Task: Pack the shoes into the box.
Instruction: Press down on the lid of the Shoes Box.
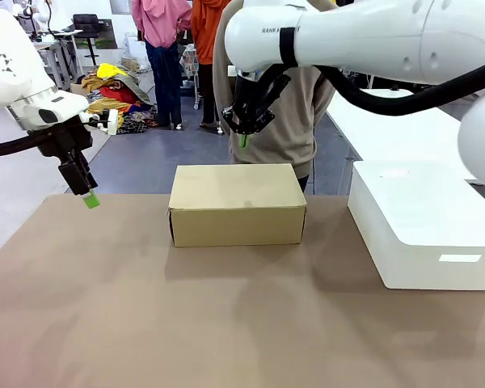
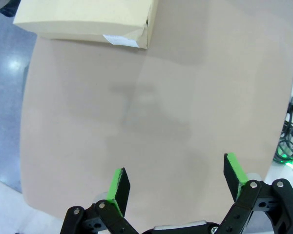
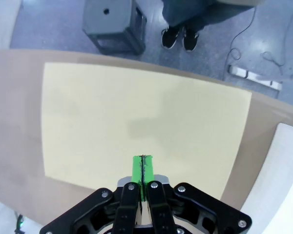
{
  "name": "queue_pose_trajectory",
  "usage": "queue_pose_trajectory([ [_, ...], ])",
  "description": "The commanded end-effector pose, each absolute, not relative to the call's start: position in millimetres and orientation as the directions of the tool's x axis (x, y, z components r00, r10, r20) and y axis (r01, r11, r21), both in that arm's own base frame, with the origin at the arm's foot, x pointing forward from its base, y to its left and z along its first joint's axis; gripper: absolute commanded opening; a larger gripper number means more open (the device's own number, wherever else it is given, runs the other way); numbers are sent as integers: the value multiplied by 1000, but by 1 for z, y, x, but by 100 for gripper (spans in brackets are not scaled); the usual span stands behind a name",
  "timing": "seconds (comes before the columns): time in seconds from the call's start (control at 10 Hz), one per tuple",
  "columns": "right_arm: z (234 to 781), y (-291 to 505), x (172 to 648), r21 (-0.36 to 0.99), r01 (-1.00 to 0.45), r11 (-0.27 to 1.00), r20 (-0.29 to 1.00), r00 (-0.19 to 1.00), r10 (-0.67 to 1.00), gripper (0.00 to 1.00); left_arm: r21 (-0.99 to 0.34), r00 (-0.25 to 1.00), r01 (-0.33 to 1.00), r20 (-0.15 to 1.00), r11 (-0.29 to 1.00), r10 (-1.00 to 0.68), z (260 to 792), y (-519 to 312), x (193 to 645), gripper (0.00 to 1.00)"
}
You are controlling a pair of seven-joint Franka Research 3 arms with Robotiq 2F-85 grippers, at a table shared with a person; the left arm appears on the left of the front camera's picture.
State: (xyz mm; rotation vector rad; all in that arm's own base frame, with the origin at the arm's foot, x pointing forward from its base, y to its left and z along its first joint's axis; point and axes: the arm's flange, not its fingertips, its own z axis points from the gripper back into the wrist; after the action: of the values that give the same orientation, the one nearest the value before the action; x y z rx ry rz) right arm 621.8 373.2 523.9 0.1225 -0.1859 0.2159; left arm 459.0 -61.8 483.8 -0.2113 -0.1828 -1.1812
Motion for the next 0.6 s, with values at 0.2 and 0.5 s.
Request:
queue_pose_trajectory([
  [0.2, 526, 372, 615, 98, -241, 966, 190, 957, 219, 0, -69, 379, 925, 259, 375, -888, 485, -60, 460, 100],
  [0.5, 521, 369, 609, 90, -250, 964, 176, 957, 232, 0, -69, 379, 925, 259, 375, -888, 485, -60, 460, 100],
])
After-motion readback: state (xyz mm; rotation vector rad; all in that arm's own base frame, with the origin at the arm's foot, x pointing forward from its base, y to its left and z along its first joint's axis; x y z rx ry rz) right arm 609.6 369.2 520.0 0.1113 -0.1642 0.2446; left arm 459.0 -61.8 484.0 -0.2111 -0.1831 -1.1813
